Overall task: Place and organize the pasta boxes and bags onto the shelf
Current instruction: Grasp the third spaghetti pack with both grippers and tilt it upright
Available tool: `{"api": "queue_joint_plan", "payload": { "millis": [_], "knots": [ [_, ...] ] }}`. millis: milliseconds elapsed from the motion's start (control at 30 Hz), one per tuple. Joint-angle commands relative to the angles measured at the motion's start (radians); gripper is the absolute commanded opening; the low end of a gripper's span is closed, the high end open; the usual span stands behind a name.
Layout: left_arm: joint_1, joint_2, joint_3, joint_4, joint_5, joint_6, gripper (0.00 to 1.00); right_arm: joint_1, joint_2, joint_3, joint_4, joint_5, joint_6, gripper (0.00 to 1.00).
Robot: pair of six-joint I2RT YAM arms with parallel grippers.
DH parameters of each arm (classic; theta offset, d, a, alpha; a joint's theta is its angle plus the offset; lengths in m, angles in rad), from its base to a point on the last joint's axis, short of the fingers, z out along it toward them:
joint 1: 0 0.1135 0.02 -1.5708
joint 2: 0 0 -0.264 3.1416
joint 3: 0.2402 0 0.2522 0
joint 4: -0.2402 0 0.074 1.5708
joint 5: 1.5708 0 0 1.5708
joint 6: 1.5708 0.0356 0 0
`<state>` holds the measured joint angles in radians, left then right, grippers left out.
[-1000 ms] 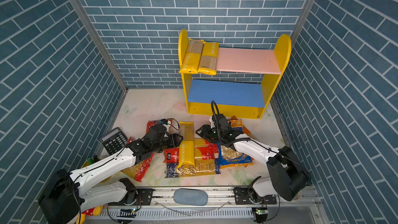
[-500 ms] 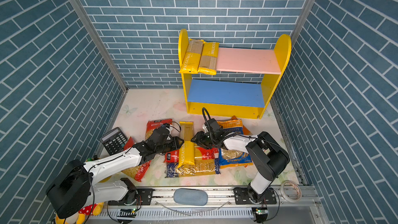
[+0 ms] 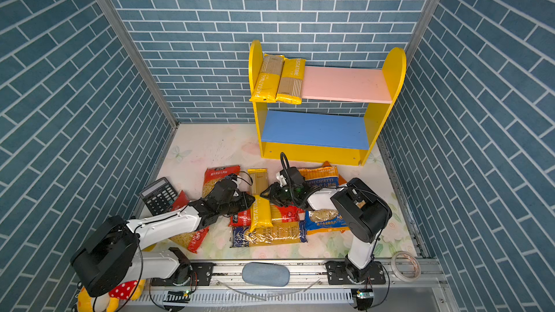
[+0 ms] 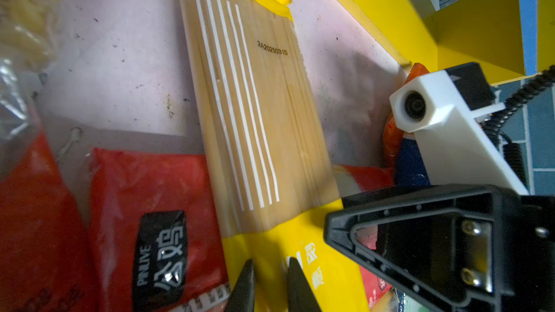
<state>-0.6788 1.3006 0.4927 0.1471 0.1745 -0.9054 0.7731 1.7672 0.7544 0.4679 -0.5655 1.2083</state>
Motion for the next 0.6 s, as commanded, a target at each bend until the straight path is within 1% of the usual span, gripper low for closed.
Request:
{"api": "queue_joint_plan", "payload": {
  "millis": [0, 133, 300, 400, 467, 567],
  "knots": [
    [-0.004, -0.008, -0.006, -0.006, 0.023, 0.013, 0.21, 0.014, 0.023, -0.014, 0.149, -0.052, 0.04, 0.28],
    [0.012, -0.059, 0.017, -0.077, 0.015, 0.051, 0.23, 0.015, -0.01, -0.035, 0.151, -0.015, 0.01, 0.16],
    [0.079, -0.14, 0.049, -0.165, 0.043, 0.092, 0.27, 0.015, -0.079, -0.041, 0.158, 0.014, -0.039, 0.04],
    [0.126, -0.193, 0.076, -0.21, 0.071, 0.116, 0.31, 0.015, -0.133, -0.042, 0.152, 0.031, -0.079, 0.0],
    [0.155, -0.23, 0.095, -0.216, 0.098, 0.127, 0.36, 0.014, -0.182, -0.037, 0.141, 0.041, -0.119, 0.0],
    [0.198, -0.282, 0.123, -0.187, 0.156, 0.137, 0.48, 0.013, -0.269, -0.029, 0.118, 0.066, -0.188, 0.0]
  ]
}}
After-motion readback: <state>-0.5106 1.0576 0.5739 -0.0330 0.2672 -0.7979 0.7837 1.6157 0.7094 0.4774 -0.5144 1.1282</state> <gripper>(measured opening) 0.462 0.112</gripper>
